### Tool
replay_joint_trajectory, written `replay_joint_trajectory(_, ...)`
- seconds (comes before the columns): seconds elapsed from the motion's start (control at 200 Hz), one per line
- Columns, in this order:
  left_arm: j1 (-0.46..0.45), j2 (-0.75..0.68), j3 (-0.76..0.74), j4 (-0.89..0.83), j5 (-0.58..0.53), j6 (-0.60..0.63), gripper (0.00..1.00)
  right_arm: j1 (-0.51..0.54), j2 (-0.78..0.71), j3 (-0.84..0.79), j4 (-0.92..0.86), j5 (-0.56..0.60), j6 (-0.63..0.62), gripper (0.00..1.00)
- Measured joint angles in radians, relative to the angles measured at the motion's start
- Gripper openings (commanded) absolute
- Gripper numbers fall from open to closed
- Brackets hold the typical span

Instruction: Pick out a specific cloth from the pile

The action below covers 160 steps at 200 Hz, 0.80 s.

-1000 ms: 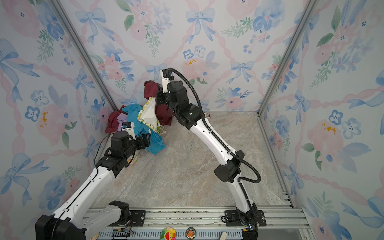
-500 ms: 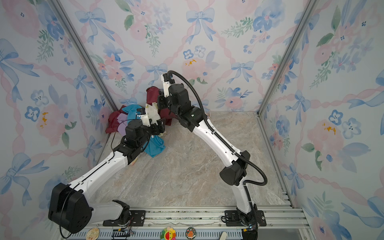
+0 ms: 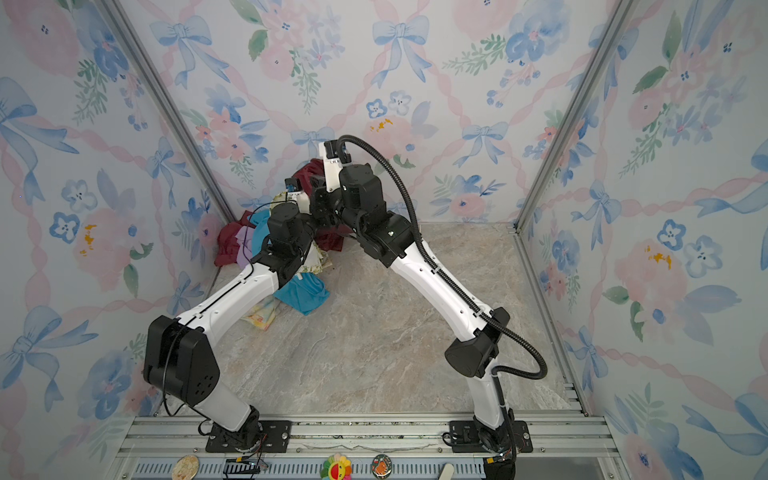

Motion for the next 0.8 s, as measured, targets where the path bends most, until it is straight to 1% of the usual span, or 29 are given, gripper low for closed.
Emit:
replay_joint_trajectory(0.005, 0.001, 0.002, 0.003, 0.000, 0.000, 0.000, 0.03, 0.000, -0.001, 0.000, 0.000, 0.000, 0.000, 0.00)
replay_joint_trajectory(0.01, 0.003, 0.006, 0.008, -0.001, 0.002, 0.000, 0.00, 0.000, -0.002, -0.002, 0.000, 0.000, 0.000, 0.00)
replay_joint_trajectory(0.105, 0.042, 0.054, 0.071, 0.000, 0.046, -0.006, 0.00, 0.000, -0.035, -0.051, -0.004, 0.002, 0.003, 0.00)
replay_joint_trajectory(0.27, 0.107, 0.071, 0.148, -0.015, 0.138, -0.043, 0.00, -0.021, -0.145, -0.289, 0.044, 0.003, 0.029, 0.00)
replay_joint_trajectory(0.38, 0.111, 0.074, 0.220, -0.060, 0.206, -0.052, 0.00, -0.057, -0.201, -0.433, 0.129, -0.011, 0.065, 0.00)
replay_joint_trajectory(0.495, 0.100, 0.108, 0.330, -0.137, 0.279, -0.061, 0.00, -0.092, -0.235, -0.528, 0.239, -0.037, 0.098, 0.00)
replay_joint_trajectory(0.57, 0.099, 0.136, 0.400, -0.192, 0.316, -0.072, 0.00, -0.110, -0.251, -0.576, 0.311, -0.067, 0.106, 0.10)
replay_joint_trajectory(0.61, 0.100, 0.150, 0.438, -0.222, 0.329, -0.080, 0.00, -0.119, -0.253, -0.597, 0.351, -0.091, 0.108, 0.17)
replay_joint_trajectory(0.655, 0.103, 0.168, 0.492, -0.250, 0.330, -0.099, 0.00, -0.130, -0.255, -0.624, 0.362, -0.105, 0.096, 0.25)
replay_joint_trajectory(0.74, 0.132, 0.192, 0.614, -0.288, 0.330, -0.120, 0.00, -0.154, -0.247, -0.684, 0.379, -0.126, 0.090, 0.35)
replay_joint_trajectory(0.8, 0.156, 0.193, 0.688, -0.305, 0.331, -0.131, 0.00, -0.169, -0.229, -0.711, 0.393, -0.138, 0.076, 0.47)
